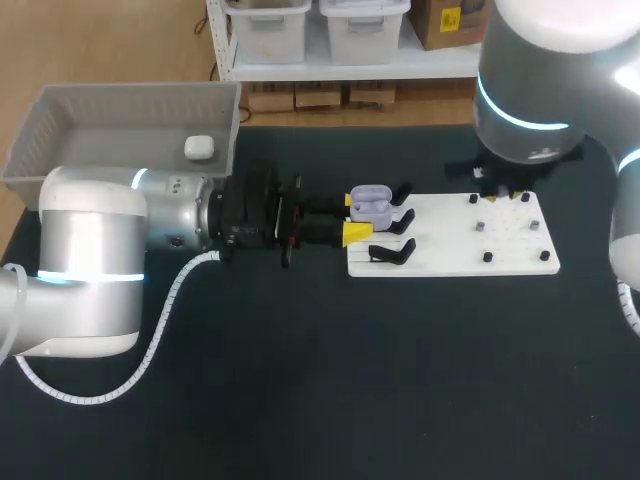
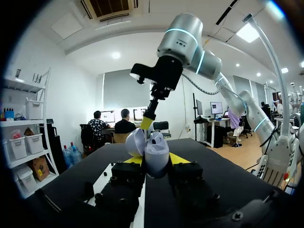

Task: Pick up each earbud case from the left stands, insert the matching earbuds, close the lid, and place the case in the box.

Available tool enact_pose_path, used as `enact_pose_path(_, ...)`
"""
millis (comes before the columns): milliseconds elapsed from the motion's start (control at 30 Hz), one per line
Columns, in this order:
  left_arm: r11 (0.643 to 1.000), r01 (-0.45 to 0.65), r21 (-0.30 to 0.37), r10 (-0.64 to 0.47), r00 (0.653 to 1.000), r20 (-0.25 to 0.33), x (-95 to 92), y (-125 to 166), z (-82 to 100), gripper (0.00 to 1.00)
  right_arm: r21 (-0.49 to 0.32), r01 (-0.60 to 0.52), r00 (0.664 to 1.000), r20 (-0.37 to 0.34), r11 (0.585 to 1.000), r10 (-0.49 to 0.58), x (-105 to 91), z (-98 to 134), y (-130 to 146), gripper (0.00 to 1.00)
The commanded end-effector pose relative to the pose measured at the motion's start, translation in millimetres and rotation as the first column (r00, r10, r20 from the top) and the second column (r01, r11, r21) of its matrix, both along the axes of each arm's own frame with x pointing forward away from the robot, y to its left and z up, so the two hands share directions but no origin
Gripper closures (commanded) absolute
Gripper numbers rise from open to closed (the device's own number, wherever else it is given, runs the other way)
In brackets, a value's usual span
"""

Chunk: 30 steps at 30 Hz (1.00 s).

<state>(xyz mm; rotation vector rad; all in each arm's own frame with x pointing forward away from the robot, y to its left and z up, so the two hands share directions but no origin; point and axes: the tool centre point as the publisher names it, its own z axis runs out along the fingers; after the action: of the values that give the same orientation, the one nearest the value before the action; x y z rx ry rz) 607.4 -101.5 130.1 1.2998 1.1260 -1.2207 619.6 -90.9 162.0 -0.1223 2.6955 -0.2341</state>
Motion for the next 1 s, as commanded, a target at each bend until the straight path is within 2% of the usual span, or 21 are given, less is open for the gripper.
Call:
enact_pose_path(33, 1.0, -0.005, -0.001, 0.005, 1.0, 0.002, -1.6, 0, -0.1, 1.0, -0.038, -0.07, 0.997, -0.02, 0.997, 0.069, -18.0, 36, 22, 1.0)
enact_pose_path(233, 1.0, -0.005, -0.001, 0.005, 1.0, 0.002, -1.6, 0, -0.1, 1.0, -0.024, -0.219, 0.973, -0.079, 0.975, 0.217, -23.2, 45, 57, 1.0)
enact_pose_path(367, 1.0, -0.005, -0.001, 0.005, 1.0, 0.002, -1.6, 0, -0.1, 1.0, 0.033, -0.279, 0.952, -0.123, 0.96, 0.281, -27.0, 47, 72, 1.0)
enact_pose_path(900, 1.0, -0.005, -0.001, 0.005, 1.0, 0.002, -1.6, 0, -0.1, 1.0, 0.033, -0.279, 0.952, -0.123, 0.96, 0.281, -27.0, 47, 72, 1.0)
enact_pose_path(933, 1.0, -0.005, -0.001, 0.005, 1.0, 0.002, -1.6, 0, -0.1, 1.0, 0.01, -0.294, 0.948, -0.123, 0.956, 0.293, -27.6, 50, 78, 1.0)
enact_pose_path(1000, 1.0, -0.005, -0.001, 0.005, 1.0, 0.002, -1.6, 0, -0.1, 1.0, 0.026, -0.316, 0.942, -0.107, 0.948, 0.317, -29.2, 56, 88, 1.0)
